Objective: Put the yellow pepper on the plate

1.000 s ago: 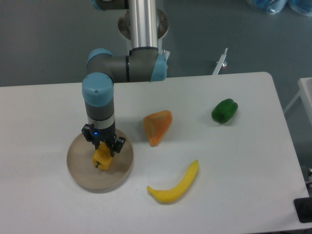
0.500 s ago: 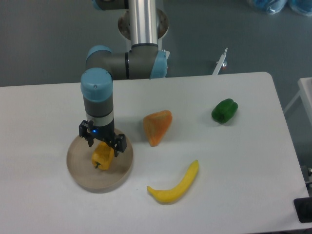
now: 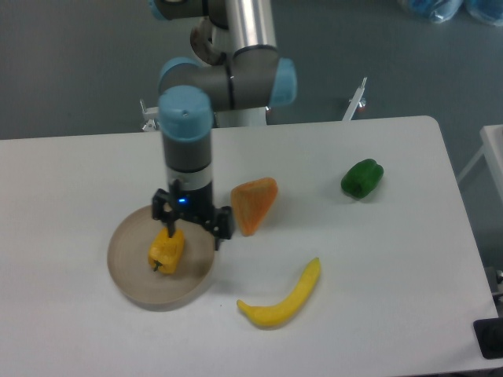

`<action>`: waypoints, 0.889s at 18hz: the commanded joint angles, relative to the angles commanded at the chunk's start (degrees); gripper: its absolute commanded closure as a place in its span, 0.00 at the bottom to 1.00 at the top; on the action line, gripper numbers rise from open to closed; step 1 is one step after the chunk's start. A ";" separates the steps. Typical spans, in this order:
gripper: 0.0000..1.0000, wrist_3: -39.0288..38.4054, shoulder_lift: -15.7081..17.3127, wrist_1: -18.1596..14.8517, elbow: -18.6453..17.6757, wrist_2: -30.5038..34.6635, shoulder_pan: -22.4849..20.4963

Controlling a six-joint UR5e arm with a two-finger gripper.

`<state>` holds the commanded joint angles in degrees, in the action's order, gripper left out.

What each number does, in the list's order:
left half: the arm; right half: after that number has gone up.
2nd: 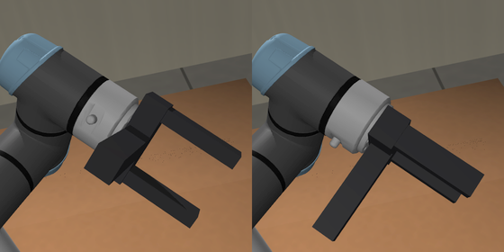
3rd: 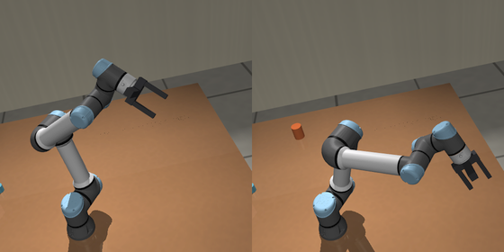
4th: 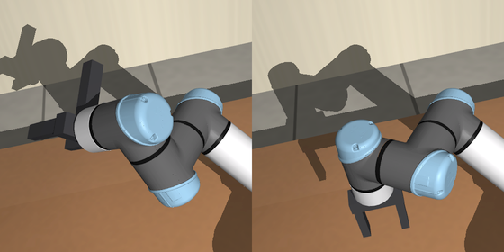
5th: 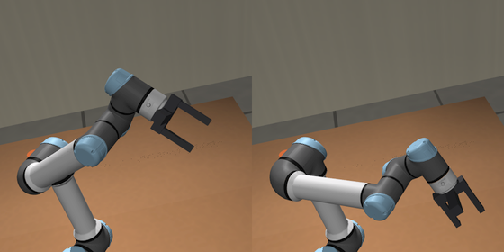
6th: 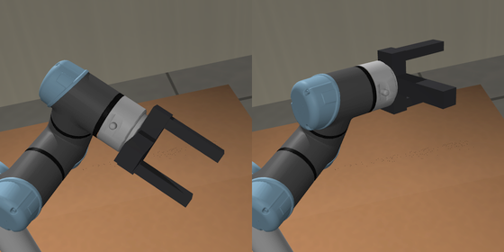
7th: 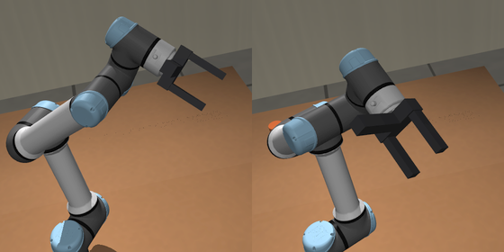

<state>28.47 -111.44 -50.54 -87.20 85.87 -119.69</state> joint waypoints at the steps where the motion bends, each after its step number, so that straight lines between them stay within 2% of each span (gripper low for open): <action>1: 0.00 0.96 -0.17 0.00 0.53 0.00 -1.32; 4: 0.00 4.73 -0.18 0.00 1.41 0.00 -5.62; 7: 0.00 16.14 0.00 -0.17 1.33 0.17 -10.19; 10: 0.00 23.01 0.09 -0.09 1.06 0.09 -14.33; 12: 0.00 26.53 0.09 -0.17 0.71 0.09 -15.83; 16: 0.00 27.43 0.09 -0.09 0.80 0.09 -16.80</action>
<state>55.90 -111.36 -50.63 -86.40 85.96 -136.49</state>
